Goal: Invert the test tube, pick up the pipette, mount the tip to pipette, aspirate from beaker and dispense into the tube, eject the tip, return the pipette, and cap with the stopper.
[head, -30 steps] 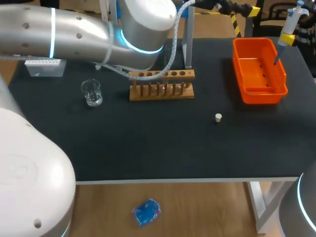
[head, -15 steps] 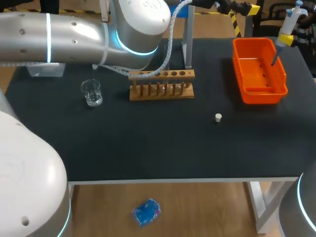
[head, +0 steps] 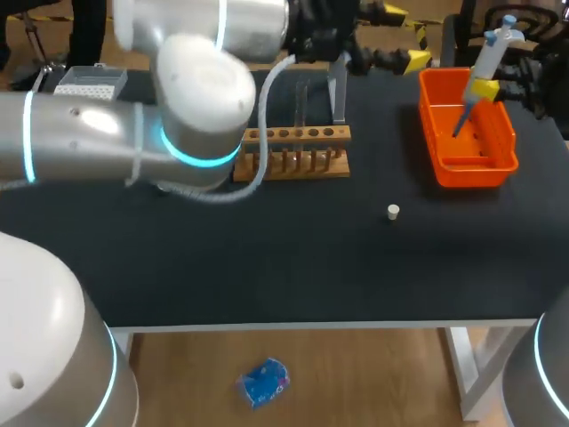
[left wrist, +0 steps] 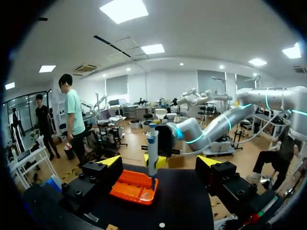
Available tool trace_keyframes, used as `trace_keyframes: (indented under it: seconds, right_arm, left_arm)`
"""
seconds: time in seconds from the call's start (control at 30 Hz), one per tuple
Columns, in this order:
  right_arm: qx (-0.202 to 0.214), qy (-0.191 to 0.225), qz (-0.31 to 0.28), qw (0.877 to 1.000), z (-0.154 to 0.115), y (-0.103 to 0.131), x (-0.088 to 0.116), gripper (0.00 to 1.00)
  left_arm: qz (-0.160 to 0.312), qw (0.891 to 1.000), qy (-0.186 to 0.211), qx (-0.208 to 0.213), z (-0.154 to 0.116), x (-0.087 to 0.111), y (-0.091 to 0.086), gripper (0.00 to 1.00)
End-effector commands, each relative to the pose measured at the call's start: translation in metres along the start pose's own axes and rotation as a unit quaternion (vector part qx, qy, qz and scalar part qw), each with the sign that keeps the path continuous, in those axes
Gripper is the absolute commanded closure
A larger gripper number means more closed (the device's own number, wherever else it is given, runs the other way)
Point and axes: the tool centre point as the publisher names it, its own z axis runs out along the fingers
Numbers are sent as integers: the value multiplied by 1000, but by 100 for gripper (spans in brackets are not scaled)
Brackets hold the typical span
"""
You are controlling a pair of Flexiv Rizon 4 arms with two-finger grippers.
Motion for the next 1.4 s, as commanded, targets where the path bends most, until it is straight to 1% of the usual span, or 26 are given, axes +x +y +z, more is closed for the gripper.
trace_keyframes:
  seconds: [0.03, 0.1, 0.13, 0.17, 0.73, 0.77, 0.8, 0.83, 0.87, 0.9, 0.93, 0.97, 1.07, 1.23, 1.27, 1.33, 1.4]
  right_arm:
    - [-1, 11, 12, 1000, 28, -1, 30, 100]
    - [10, 37, 11, 999, 38, 0, 38, 100]
    - [16, 46, 9, 999, 41, 5, 39, 100]
    - [15, 51, 7, 999, 41, 10, 37, 100]
    - [15, 51, 7, 999, 41, 10, 37, 100]
    - [15, 51, 7, 999, 41, 10, 37, 100]
    - [15, 51, 7, 999, 41, 10, 37, 100]
    - [15, 51, 7, 999, 41, 10, 37, 100]
    - [14, 55, 7, 998, 47, 5, 39, 100]
    - [14, 56, 6, 998, 51, 2, 41, 100]
    - [29, 60, 6, 998, 56, -4, 43, 100]
    - [31, 61, 4, 998, 59, -7, 44, 100]
    - [25, 67, 3, 997, 71, -15, 48, 100]
    - [22, 79, 2, 997, 95, -27, 59, 100]
    - [21, 83, 1, 996, 101, -29, 62, 100]
    - [13, 90, 4, 996, 110, -31, 65, 100]
    - [14, 100, 7, 995, 123, -35, 70, 100]
  left_arm:
    - [-10, 998, -26, 60, -54, 33, 24, 0]
    - [-19, 997, -31, 65, -65, 38, 31, 0]
    - [-33, 997, -26, 70, -71, 39, 35, 0]
    - [-33, 997, -26, 70, -71, 39, 35, 0]
    - [-33, 997, -26, 70, -71, 39, 35, 0]
    - [-29, 997, -12, 67, -69, 36, 42, 0]
    - [-24, 997, -19, 64, -70, 34, 46, 0]
    - [-25, 997, -15, 69, -71, 32, 50, 0]
    - [-24, 997, -2, 77, -73, 33, 55, 0]
    - [-22, 997, -4, 78, -74, 32, 59, 0]
    - [-21, 996, 9, 86, -77, 33, 64, 0]
    - [-22, 996, 12, 87, -79, 34, 67, 0]
    - [-19, 995, 12, 94, -86, 34, 77, 0]
    - [-9, 994, -4, 112, -99, 29, 90, 0]
    - [-14, 993, -8, 118, -102, 27, 94, 0]
    - [-10, 993, -15, 120, -104, 25, 98, 0]
    - [-8, 992, -16, 123, -105, 22, 103, 0]
